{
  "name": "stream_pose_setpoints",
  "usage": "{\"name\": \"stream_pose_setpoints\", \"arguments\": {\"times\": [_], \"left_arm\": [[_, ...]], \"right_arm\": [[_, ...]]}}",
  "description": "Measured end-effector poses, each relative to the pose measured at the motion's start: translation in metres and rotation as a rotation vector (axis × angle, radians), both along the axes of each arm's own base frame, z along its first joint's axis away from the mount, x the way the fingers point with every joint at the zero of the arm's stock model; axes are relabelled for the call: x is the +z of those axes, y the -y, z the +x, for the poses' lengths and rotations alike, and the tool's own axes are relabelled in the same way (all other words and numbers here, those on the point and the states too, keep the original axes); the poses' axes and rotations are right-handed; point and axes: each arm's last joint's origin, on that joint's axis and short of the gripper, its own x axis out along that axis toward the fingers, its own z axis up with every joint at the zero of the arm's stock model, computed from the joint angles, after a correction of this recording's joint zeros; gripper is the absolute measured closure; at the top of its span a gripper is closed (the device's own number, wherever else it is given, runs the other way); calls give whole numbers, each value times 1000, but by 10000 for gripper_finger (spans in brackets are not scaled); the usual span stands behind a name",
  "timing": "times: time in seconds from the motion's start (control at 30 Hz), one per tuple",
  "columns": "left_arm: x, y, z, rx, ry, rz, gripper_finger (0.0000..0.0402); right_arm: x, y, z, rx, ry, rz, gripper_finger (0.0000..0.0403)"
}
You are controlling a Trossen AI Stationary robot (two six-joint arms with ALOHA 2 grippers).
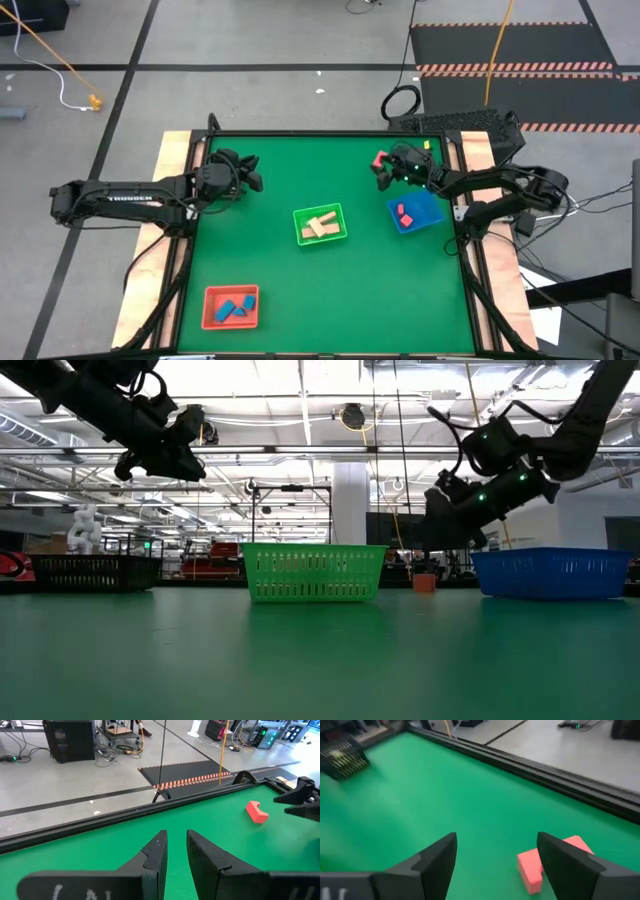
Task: Sort & place blocks by color
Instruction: Put the red block into the blue bin
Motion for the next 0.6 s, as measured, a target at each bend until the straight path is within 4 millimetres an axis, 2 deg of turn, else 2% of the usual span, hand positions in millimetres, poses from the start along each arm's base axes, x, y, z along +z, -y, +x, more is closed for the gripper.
{"name": "stream_pose_setpoints", "arguments": {"times": [0.13,0.23,0.4,0.6], "left_arm": [[0,0,0,0,0,0,330],[0,0,0,0,-1,0,330],[0,0,0,0,-3,-1,330],[-2,0,-1,0,-24,-5,330]], "right_arm": [[-13,1,5,-10,-88,-57,133],[-20,3,8,-16,-93,-74,141],[-34,7,12,-99,-118,-108,148],[-47,8,20,-232,-124,-59,144]]}}
